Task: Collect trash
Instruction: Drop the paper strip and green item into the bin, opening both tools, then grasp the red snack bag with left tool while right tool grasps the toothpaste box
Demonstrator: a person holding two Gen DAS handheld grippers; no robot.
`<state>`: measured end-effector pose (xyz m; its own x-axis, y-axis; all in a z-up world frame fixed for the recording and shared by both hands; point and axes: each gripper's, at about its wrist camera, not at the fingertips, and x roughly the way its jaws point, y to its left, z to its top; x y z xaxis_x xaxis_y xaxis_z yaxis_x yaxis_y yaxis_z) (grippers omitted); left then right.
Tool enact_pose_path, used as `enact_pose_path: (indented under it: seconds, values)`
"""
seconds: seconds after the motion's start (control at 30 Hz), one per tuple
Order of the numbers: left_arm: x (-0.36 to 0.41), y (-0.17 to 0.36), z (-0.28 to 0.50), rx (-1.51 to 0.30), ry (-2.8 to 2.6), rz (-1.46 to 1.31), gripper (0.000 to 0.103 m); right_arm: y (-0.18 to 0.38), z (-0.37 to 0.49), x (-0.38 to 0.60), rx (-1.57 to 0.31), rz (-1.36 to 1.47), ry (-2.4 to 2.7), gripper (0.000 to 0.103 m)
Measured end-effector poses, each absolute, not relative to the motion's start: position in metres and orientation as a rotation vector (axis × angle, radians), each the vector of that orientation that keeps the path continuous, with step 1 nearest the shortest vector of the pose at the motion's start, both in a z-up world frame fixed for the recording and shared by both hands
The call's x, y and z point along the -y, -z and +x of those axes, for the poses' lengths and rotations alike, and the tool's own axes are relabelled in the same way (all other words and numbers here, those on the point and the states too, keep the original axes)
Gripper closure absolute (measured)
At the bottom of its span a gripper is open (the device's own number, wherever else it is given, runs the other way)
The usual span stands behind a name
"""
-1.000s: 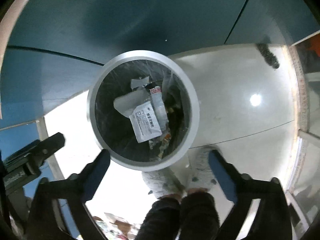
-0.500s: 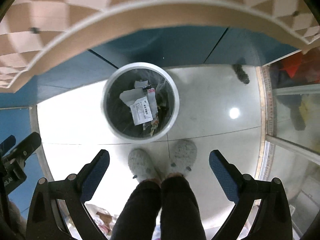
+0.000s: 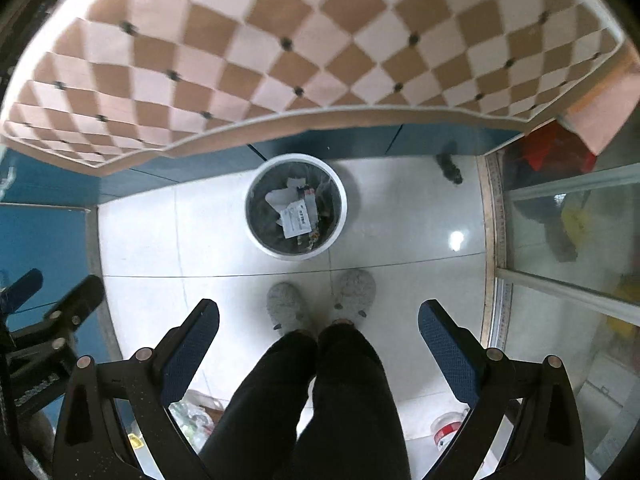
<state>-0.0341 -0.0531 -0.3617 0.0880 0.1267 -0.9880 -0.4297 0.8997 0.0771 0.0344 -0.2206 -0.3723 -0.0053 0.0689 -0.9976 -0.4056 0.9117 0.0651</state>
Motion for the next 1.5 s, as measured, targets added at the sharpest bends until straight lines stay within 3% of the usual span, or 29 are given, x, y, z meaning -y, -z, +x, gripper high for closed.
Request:
enact_pose_path:
  seconds: [0.47, 0.8, 0.97, 1.37, 1.47, 1.5]
  values:
    - [0.027, 0.223, -0.034, -1.207, -0.451, -0.215, 0.0, 0.215, 0.026, 0.21, -1.399, -0.164, -0.452, 0.002]
    - [-0.052, 0.195, 0.093, -1.109, -0.55, -0.358, 0.0, 0.162, 0.149, 0.18, -1.311, -0.007, -0.499, 0.002]
    - [-0.099, 0.212, 0.181, -1.144, -0.626, -0.494, 0.0, 0.168, 0.263, 0.157, -1.289, 0.02, -0.481, 0.002]
    - [-0.176, 0.295, 0.351, -1.189, -0.676, -0.931, 0.001, 0.241, 0.532, 0.096, -1.326, 0.061, -0.382, 0.002]
    - [-0.184, 0.299, 0.368, -1.171, -0.729, -0.908, 0.018, 0.261, 0.56, 0.067, -1.319, -0.019, -0.377, 0.002]
    - [-0.185, 0.295, 0.372, -1.163, -0.737, -0.874, 0.032, 0.268, 0.565, 0.058, -1.319, -0.054, -0.378, 0.002]
